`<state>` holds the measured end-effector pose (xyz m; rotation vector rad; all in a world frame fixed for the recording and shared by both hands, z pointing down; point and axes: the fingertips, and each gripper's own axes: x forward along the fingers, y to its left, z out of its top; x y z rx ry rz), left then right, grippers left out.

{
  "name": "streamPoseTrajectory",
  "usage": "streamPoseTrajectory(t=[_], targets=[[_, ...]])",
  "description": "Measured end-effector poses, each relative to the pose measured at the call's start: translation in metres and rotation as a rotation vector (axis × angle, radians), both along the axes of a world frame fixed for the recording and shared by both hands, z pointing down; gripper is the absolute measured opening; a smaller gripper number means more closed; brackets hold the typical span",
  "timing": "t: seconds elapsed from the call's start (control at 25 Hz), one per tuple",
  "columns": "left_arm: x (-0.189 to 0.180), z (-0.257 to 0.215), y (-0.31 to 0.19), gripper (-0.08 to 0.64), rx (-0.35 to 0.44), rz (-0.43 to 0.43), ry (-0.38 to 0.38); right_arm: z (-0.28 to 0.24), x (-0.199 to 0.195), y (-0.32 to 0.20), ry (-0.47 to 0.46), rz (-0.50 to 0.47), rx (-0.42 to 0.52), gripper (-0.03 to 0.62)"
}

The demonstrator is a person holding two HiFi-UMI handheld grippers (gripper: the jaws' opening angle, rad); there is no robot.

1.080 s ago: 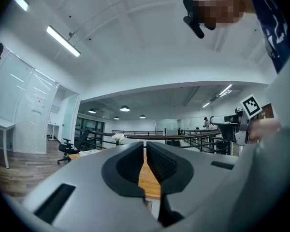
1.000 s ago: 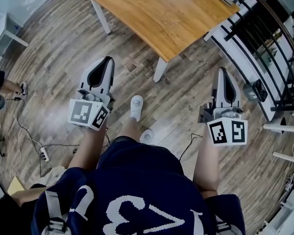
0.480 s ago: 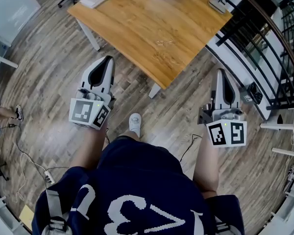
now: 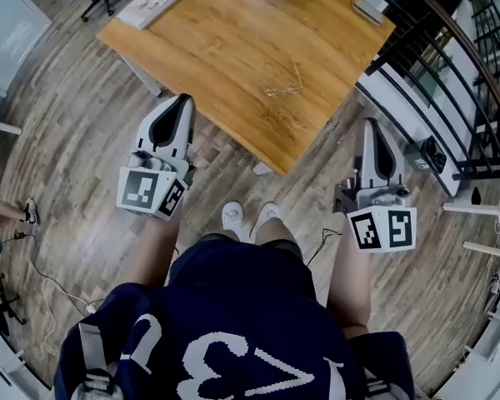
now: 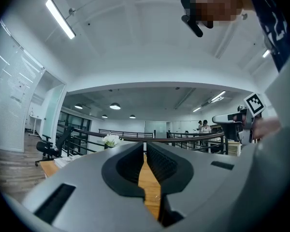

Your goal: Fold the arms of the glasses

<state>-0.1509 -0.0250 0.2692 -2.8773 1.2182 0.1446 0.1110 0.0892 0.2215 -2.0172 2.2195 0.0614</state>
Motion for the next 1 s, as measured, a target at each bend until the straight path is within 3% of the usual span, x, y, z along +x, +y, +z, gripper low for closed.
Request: streamPoseTrajectory(t=[0.24, 0.76, 1.0], targets=[[0.017, 0.009, -0.036, 0.031, -0.022, -0.021, -0.004, 0.012, 0.016, -0.051, -0.019, -0.041, -0.017, 0.026], [0.068, -0.005, -0.107, 0.031, 0.023, -0.209, -0.014, -0.002, 0.078, -0.180, -0.027, -0.246, 0.018, 0.026], [0.083, 0.000, -0.126, 0.031, -0.002, -0.216, -0.004, 0.013, 0.086, -0.211, -0.044, -0.296, -0.019, 0.026]])
